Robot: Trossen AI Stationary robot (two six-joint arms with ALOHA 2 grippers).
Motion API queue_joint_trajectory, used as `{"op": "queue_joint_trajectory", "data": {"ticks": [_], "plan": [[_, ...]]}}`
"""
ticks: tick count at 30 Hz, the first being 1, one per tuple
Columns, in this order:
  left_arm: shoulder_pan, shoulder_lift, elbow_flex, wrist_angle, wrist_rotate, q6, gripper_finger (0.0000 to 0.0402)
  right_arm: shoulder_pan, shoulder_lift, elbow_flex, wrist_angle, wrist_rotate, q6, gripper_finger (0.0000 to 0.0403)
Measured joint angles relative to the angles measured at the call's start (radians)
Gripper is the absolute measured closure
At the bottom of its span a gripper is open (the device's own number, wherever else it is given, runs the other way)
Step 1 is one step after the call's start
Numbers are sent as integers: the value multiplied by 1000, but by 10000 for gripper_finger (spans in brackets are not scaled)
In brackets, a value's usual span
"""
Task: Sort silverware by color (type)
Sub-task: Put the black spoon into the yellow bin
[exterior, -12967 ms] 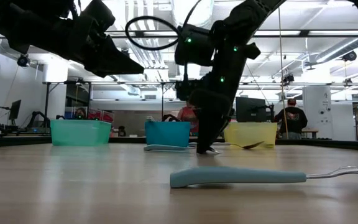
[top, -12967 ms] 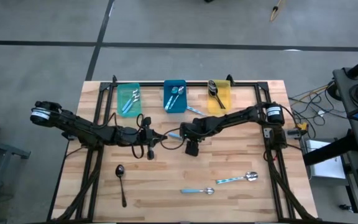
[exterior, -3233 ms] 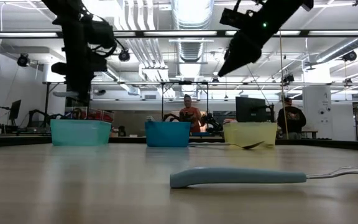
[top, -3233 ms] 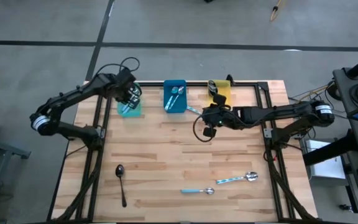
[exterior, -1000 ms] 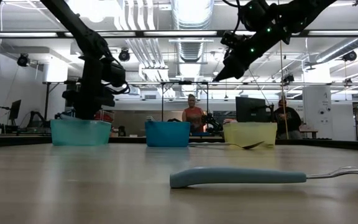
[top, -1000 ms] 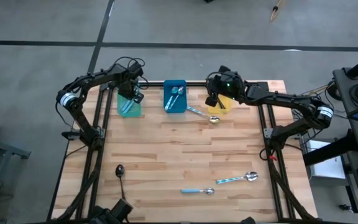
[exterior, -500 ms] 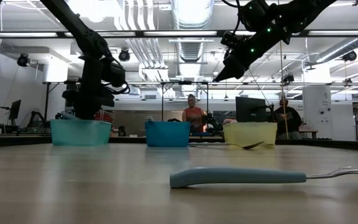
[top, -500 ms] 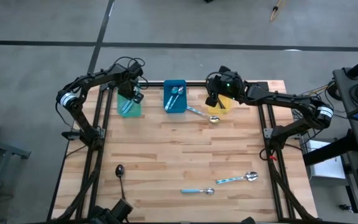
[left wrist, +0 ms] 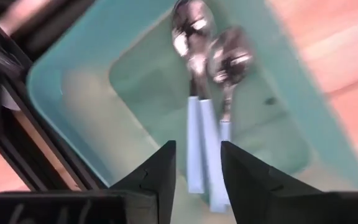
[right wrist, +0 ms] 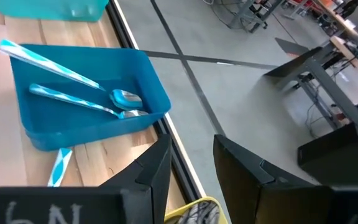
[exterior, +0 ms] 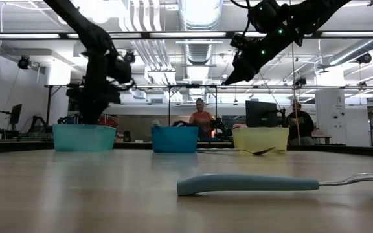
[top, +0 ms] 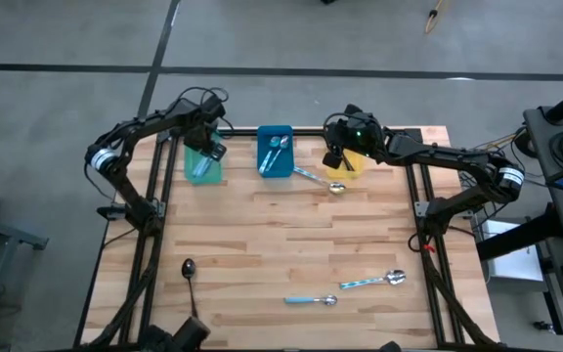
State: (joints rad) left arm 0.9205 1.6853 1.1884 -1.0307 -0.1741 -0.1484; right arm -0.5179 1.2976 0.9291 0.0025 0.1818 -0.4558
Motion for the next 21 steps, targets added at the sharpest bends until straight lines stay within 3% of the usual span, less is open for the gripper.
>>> {"op": "queue_joint_trajectory", "data": {"ticks": [5, 11, 21], "plan": [[-92, -123, 0, 10, 0, -32, 290, 3, -2, 0, 2, -11, 92, 291], [-319, -317, -55, 26, 0, -181, 290, 42, -9, 0, -16, -162, 249, 291], [-773, -484, -136, -69, 1, -629, 300, 202, -17, 0, -65, -182, 334, 291]]}}
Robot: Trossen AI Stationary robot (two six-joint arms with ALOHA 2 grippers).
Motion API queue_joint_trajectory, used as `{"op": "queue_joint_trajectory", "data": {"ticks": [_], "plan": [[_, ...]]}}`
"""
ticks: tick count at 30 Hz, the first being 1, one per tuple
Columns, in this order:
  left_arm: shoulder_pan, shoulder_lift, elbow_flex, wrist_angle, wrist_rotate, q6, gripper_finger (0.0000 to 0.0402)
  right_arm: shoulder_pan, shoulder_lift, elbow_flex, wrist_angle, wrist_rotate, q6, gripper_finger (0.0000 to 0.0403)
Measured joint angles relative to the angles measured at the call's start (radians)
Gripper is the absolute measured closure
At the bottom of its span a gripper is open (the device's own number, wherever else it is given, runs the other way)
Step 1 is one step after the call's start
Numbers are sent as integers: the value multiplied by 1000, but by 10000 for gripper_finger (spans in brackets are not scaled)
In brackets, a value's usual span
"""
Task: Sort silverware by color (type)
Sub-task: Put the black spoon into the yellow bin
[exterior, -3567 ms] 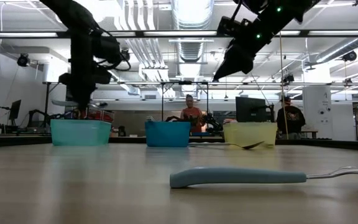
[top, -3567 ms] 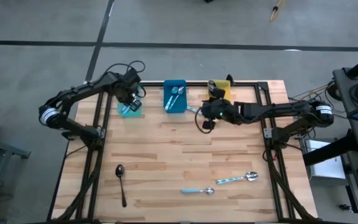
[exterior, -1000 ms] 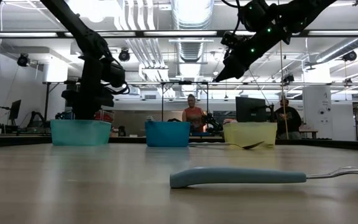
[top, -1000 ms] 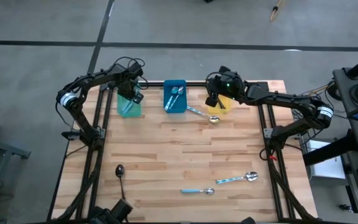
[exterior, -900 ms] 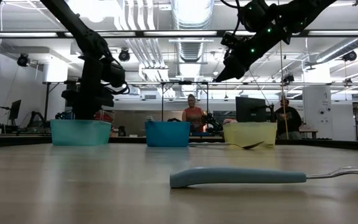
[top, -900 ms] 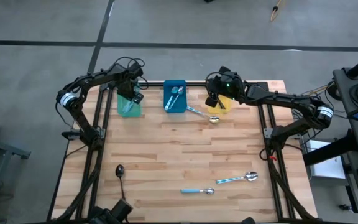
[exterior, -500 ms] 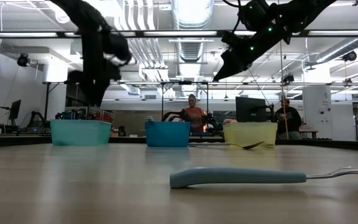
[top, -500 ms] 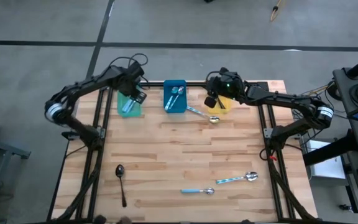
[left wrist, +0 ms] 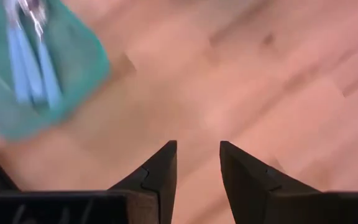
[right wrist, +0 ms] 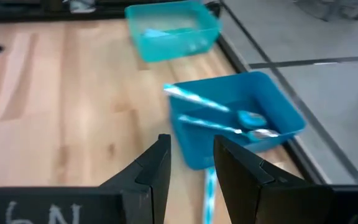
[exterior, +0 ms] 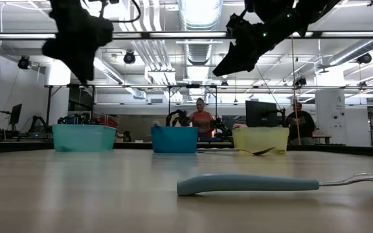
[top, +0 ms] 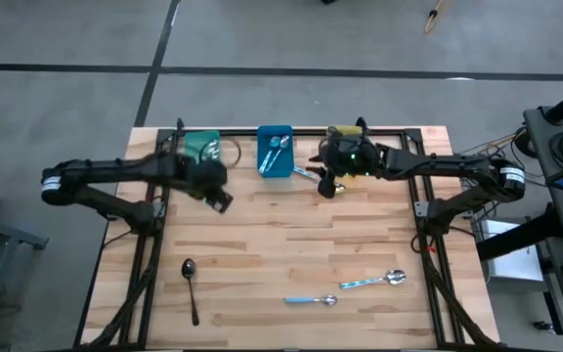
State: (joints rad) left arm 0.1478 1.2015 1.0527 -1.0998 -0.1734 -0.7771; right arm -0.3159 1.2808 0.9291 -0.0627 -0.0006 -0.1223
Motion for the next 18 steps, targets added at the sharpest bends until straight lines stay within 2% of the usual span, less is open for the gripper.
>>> {"op": "queue_joint_trajectory", "data": {"ticks": [12, 18], "plan": [[-516, 45, 0, -37, 27, -645, 304, 155, -5, 0, -83, 1, 82, 291], [-736, 143, 0, -18, 114, -950, 304, 237, -5, 0, -134, 0, 144, 291]]}}
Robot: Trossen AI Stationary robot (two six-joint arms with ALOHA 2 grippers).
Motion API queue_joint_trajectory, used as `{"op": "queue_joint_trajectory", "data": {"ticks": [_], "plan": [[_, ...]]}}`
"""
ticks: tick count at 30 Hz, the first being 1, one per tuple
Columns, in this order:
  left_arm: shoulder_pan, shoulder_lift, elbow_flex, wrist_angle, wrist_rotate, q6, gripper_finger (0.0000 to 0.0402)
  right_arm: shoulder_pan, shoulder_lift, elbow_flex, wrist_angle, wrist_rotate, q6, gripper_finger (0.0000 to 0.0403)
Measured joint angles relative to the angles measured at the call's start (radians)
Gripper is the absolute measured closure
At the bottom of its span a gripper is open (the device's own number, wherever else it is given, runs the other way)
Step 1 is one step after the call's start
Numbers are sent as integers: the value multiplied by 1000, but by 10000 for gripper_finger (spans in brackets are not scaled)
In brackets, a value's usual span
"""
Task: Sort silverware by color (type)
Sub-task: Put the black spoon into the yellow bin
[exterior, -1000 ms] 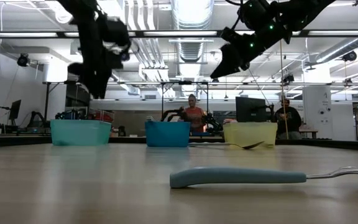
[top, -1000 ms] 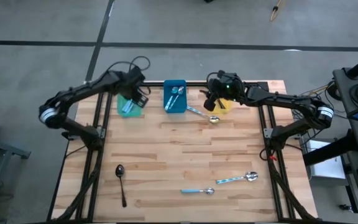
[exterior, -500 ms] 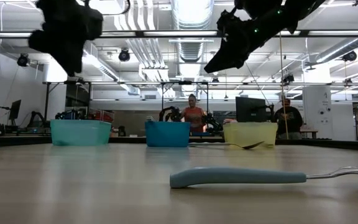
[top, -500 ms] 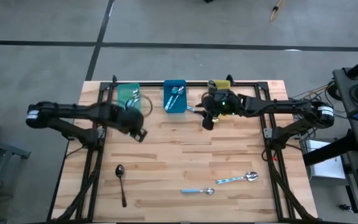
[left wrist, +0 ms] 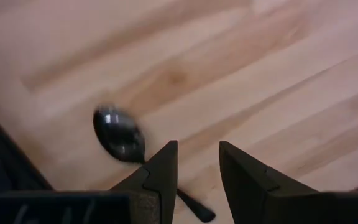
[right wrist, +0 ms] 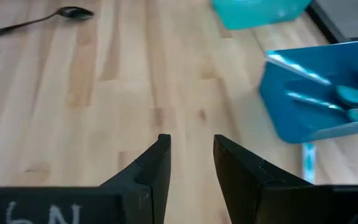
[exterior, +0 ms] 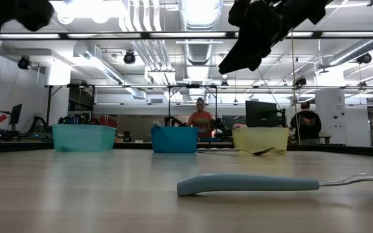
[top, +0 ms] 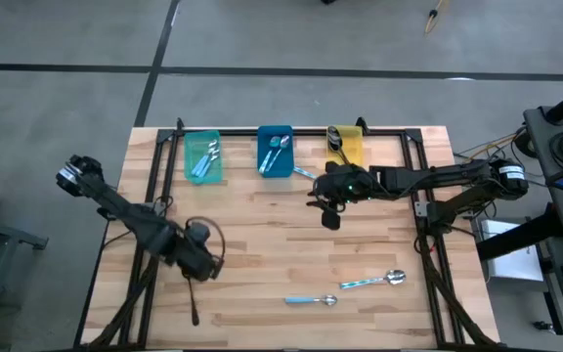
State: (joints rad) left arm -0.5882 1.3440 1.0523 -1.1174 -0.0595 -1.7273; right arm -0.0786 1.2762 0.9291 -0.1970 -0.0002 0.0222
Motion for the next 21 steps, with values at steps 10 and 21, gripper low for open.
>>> {"op": "queue_joint_trajectory", "data": {"ticks": [10, 21], "plan": [[-190, 162, 0, 83, 10, -308, 288, 112, 0, 0, -10, 0, 62, 291], [-241, 296, 0, 97, 59, -361, 230, 155, -14, 6, -6, 3, 66, 291]]}}
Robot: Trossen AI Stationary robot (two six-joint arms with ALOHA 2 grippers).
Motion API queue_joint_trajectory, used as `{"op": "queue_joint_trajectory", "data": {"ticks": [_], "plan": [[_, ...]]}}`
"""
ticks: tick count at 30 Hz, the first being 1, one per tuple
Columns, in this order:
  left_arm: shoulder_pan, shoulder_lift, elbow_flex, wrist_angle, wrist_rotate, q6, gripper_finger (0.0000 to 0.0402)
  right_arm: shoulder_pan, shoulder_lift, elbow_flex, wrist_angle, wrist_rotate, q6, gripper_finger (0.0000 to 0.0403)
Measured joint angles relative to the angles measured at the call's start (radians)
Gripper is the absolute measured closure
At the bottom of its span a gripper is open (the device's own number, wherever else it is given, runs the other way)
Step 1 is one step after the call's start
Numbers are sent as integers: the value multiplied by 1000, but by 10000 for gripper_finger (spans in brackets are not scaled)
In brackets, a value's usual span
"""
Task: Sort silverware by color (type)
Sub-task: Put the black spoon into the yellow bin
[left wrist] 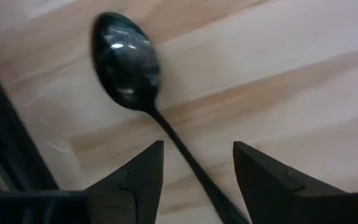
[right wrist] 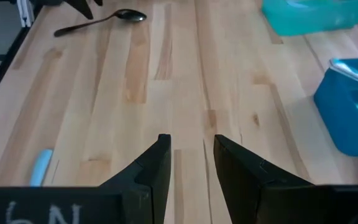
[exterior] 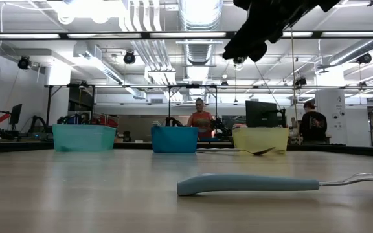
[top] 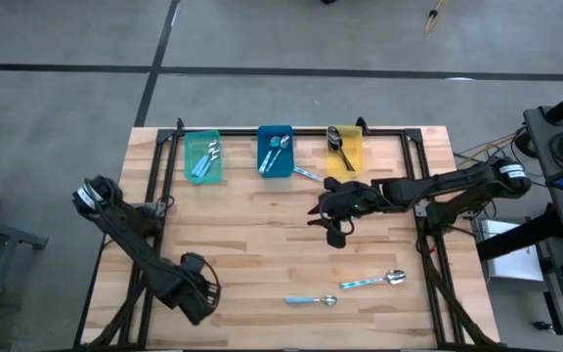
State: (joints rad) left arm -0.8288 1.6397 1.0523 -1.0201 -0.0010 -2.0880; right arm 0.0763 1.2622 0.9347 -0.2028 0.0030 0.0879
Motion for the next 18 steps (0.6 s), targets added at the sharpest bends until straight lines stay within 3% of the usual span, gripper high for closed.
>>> {"op": "queue_joint_trajectory", "data": {"ticks": [18], "plan": [[-14, 90, -6, -50, 18, -47, 238, 0, -10, 1, -25, -1, -49, 291]]}}
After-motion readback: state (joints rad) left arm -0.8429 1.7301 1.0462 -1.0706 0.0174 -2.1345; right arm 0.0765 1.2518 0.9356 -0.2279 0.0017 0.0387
